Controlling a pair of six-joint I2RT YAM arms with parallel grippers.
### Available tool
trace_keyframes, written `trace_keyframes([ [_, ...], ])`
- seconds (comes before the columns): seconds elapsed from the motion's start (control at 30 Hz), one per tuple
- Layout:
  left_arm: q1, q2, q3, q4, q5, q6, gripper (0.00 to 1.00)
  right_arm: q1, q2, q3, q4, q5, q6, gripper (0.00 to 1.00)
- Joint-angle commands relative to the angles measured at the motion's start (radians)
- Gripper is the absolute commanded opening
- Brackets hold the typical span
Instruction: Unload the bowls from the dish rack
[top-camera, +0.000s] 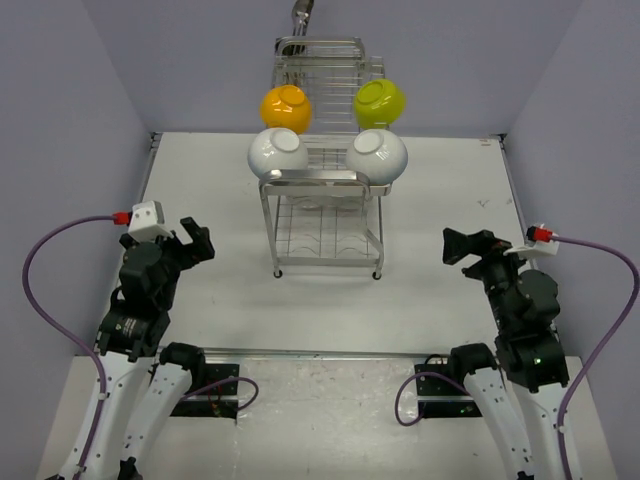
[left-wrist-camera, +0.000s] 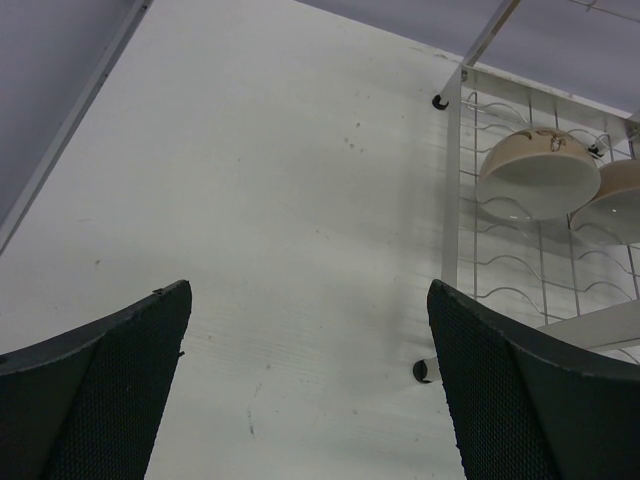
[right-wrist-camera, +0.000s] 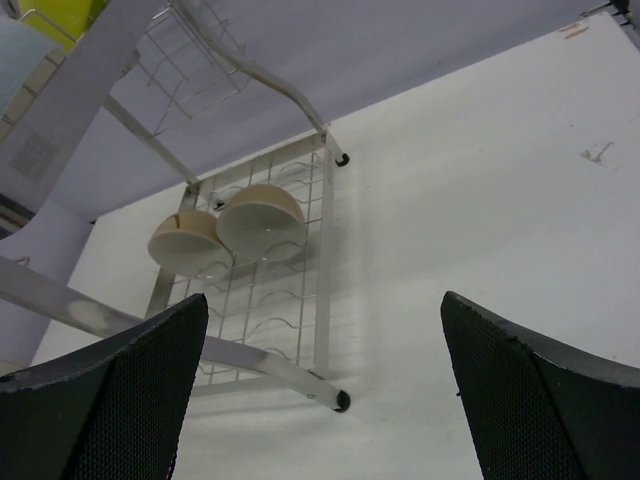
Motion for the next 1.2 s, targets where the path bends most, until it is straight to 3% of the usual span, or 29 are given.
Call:
trace_keyframes([
  [0.0, -0.007, 0.011, 0.004, 0.045, 0.014, 0.013, 1.0, 0.005, -0.016, -0.064, 0.138, -0.088, 0.092, 0.99],
  [0.2, -0.007, 0.014, 0.003, 0.051, 0.027, 0.016, 1.0, 0.005, 0.093, -0.106, 0.253, -0.133, 0.221, 0.99],
  [0.37, -0.007, 0.028, 0.003, 0.046, 0.027, 0.016, 1.0, 0.003, 0.207, -0.194, 0.52, -0.265, 0.408, 0.99],
  [0.57, -0.007, 0.045, 0.0, 0.048, 0.031, 0.016, 1.0, -0.005, 0.394, -0.288, 0.828, -0.215, 0.649, 0.95],
  [0.87, -0.007, 0.055, -0.004, 0.052, 0.042, 0.017, 1.0, -0.026, 0.837, -0.153, 0.947, -0.285, 1.187, 0.88],
  [1.17, -0.007, 0.08, 0.0, 0.049, 0.027, 0.02, 1.0, 0.012, 1.168, 0.044, 0.993, -0.394, 1.443, 0.83],
])
